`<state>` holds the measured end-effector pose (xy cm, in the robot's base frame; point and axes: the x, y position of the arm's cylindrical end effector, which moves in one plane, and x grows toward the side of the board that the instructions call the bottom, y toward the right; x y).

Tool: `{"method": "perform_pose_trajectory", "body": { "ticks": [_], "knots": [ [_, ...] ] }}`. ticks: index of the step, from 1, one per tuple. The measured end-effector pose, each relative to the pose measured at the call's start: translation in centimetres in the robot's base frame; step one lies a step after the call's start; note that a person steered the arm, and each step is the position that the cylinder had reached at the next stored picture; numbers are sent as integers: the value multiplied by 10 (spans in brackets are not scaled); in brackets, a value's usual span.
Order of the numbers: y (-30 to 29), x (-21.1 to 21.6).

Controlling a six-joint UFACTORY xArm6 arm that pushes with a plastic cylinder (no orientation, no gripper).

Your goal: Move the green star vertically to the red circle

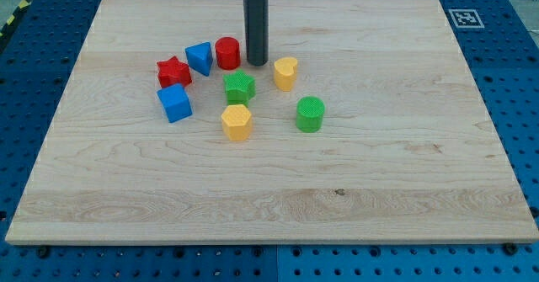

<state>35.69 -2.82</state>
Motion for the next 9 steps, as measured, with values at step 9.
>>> {"method": "perform_pose_trajectory", "body": {
  "ticks": [9],
  "knots": [
    [-8,84]
  ]
}}
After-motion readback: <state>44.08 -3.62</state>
